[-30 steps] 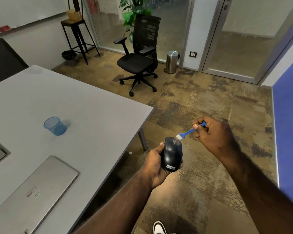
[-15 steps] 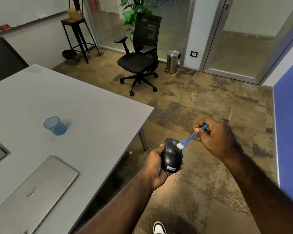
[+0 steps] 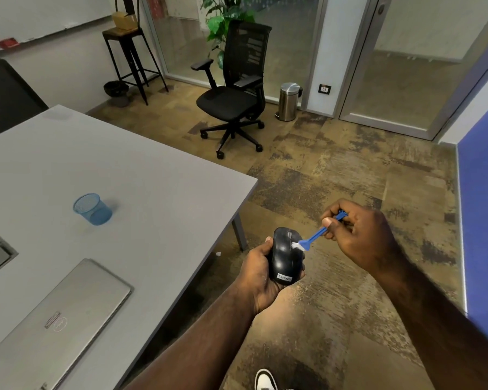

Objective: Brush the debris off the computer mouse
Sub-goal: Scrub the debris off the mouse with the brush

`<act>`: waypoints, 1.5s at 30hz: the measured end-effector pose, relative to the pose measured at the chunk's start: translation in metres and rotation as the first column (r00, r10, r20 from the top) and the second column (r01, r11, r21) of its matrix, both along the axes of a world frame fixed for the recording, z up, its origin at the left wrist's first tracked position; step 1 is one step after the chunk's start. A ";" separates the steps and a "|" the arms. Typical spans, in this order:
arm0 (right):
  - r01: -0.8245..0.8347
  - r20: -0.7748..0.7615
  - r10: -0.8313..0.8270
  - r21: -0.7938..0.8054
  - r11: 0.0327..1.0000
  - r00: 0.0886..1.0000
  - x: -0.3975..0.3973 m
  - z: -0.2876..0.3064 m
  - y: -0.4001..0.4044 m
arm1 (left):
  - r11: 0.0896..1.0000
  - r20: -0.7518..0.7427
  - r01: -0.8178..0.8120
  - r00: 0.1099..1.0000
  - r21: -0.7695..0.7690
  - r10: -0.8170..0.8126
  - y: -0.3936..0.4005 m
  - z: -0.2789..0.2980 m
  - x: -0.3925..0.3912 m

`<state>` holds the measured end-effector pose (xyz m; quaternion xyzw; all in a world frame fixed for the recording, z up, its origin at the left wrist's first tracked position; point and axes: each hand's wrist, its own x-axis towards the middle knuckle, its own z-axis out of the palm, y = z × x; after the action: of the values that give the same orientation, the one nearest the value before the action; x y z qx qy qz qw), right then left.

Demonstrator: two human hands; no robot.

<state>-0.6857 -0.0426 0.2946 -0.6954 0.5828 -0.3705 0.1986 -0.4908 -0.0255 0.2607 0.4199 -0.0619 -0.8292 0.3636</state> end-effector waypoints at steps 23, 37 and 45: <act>0.061 0.094 -0.050 -0.123 0.990 0.994 -0.005 -0.015 0.002 | 1.000 -0.021 0.008 1.000 -0.019 -0.009 -0.001 0.000 0.005; -0.148 0.103 0.155 -0.077 0.986 0.982 -0.005 -0.013 0.016 | 0.998 -0.036 -0.069 0.997 0.012 0.069 -0.007 -0.001 0.004; -0.066 0.161 0.095 -0.180 0.982 0.982 -0.003 -0.016 0.018 | 0.998 -0.014 -0.064 0.998 0.008 0.064 -0.007 0.002 0.004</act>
<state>-0.6884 -0.0248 0.2790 -0.6991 0.5007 -0.4692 0.2009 -0.4868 -0.0325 0.2626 0.4171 -0.0428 -0.8203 0.3890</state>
